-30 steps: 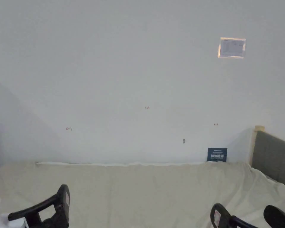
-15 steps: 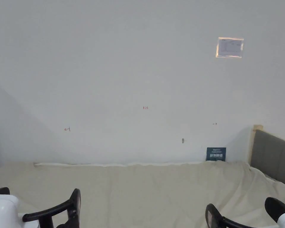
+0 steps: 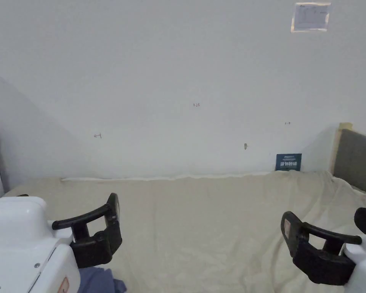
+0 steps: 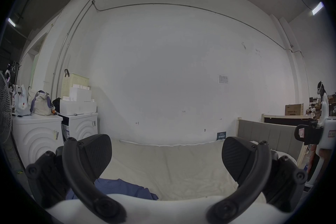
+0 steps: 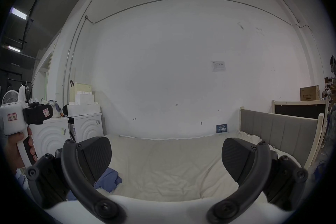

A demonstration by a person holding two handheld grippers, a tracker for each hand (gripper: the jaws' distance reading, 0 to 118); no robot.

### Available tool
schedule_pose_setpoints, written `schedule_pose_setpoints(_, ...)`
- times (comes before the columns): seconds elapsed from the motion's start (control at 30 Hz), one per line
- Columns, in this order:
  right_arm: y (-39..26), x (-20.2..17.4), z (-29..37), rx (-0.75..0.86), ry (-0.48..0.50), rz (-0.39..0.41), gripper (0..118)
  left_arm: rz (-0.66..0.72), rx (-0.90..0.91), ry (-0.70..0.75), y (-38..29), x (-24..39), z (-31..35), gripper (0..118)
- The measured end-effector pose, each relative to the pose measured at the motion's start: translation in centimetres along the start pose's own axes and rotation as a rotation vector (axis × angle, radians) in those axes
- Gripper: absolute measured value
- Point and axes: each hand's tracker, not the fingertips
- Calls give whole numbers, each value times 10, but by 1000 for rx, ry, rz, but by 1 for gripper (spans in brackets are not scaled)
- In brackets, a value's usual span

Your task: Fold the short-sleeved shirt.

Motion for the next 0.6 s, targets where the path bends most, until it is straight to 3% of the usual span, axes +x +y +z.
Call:
schedule_pose_setpoints(0.2, 0, 4, 3, 33, 11, -32, 118, 17, 6, -13, 1, 0, -1, 118)
schedule_pose_setpoints(0.53, -1, 4, 4, -4, 2, -18, 117, 2, -57, -13, 1, 3, -4, 118)
schedule_pose_setpoints(0.57, -2, 4, 4, -8, 12, -27, 113, 0, -53, -13, 1, 4, -4, 118)
schedule_pose_setpoints(0.6, -3, 5, 5, -10, 27, -29, 89, -11, -73, -55, 1, 5, -3, 113)
